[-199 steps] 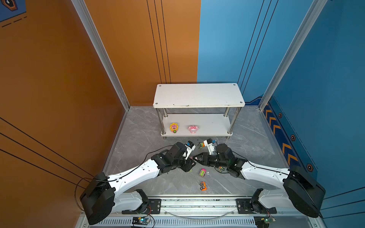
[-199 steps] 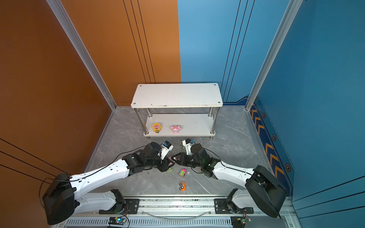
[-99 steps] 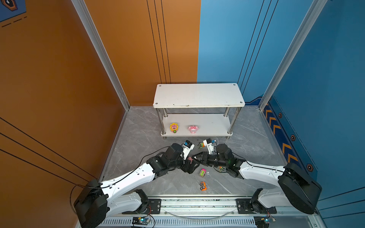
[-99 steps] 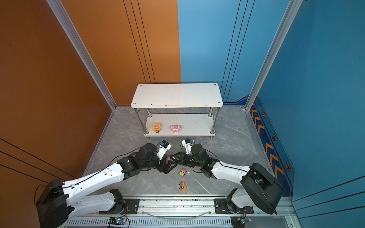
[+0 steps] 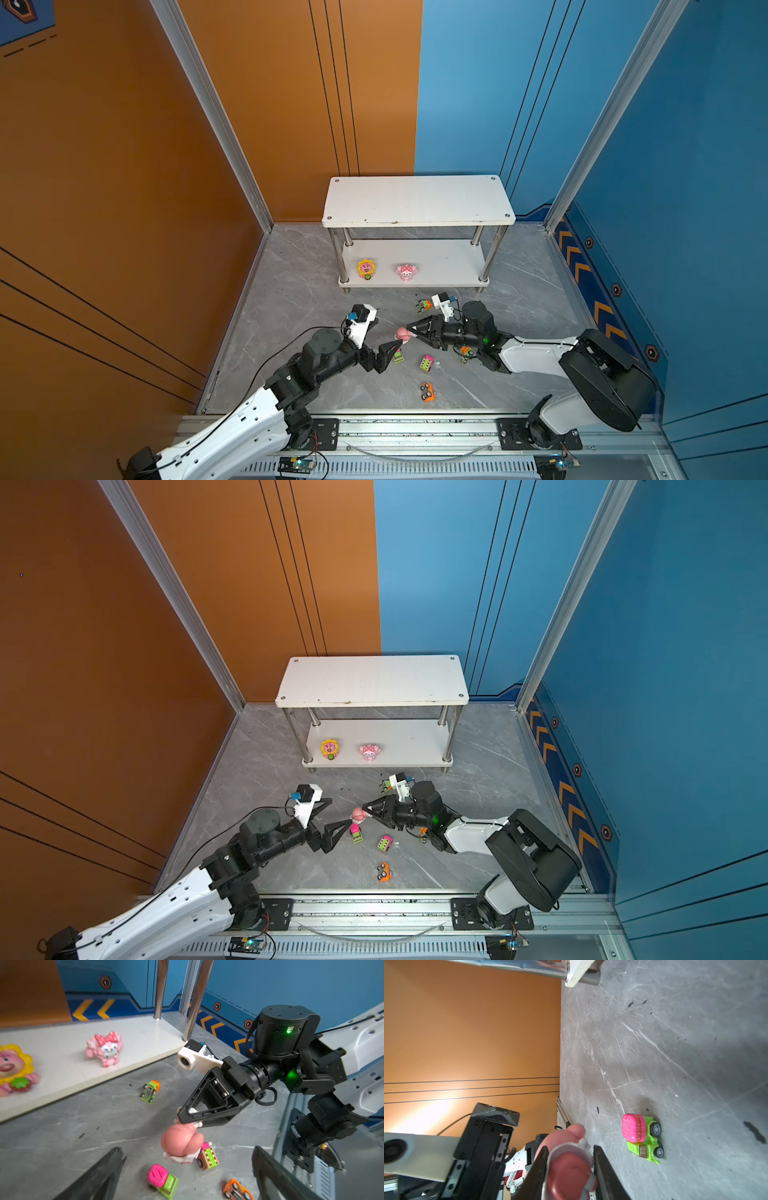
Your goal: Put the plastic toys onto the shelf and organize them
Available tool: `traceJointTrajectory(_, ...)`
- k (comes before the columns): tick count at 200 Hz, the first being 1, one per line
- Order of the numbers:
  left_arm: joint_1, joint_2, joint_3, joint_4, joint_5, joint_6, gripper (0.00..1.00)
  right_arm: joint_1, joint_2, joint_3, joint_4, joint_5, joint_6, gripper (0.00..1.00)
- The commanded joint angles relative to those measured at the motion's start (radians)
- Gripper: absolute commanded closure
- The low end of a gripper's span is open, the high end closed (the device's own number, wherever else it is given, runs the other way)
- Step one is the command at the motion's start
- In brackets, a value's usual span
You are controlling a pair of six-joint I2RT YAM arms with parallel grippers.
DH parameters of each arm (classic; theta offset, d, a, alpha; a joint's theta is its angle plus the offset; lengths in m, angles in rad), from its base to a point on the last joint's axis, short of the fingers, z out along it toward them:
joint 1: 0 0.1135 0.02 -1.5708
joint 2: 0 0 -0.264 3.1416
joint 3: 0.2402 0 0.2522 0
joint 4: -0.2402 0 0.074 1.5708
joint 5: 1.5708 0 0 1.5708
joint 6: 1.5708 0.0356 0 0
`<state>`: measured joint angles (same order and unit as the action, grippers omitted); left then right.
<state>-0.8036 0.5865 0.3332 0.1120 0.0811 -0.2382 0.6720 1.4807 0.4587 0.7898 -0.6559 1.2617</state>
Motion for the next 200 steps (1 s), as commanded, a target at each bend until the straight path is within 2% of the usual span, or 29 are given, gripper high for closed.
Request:
traceJointTrajectory(1, -0.036, -0.074, -0.076, 0.062, -0.103, 0.138, 0.02, -0.023, -0.069, 0.010, -0.040, -0.042, -0.009, 0.90)
traceJointTrajectory(19, -0.067, -0.096, -0.100, 0.072, -0.179, 0.202, 0.02, -0.027, -0.117, 0.025, -0.137, -0.040, -0.048, 0.90)
traceJointTrajectory(34, -0.078, -0.070, -0.085, 0.071, -0.193, 0.232, 0.02, -0.026, -0.153, 0.034, -0.202, -0.030, -0.076, 0.90)
traceJointTrajectory(65, -0.114, 0.075, -0.008, 0.071, -0.181, 0.310, 0.01, -0.026, -0.196, 0.035, -0.256, -0.030, -0.084, 0.90)
traceJointTrajectory(91, -0.172, 0.195, 0.049, 0.072, -0.244, 0.400, 0.00, -0.020, -0.210, 0.031, -0.292, -0.029, -0.081, 0.90)
traceJointTrajectory(152, -0.215, 0.343, 0.133, 0.086, -0.225, 0.442, 0.02, -0.009, -0.232, 0.032, -0.296, -0.038, -0.061, 0.90)
traceJointTrajectory(177, -0.220, 0.402, 0.170, 0.089, -0.214, 0.459, 0.12, 0.002, -0.236, 0.034, -0.273, -0.047, -0.039, 0.90)
traceJointTrajectory(200, -0.225, 0.434, 0.194, 0.092, -0.204, 0.467, 0.39, 0.013, -0.245, 0.030, -0.270, -0.041, -0.037, 0.90)
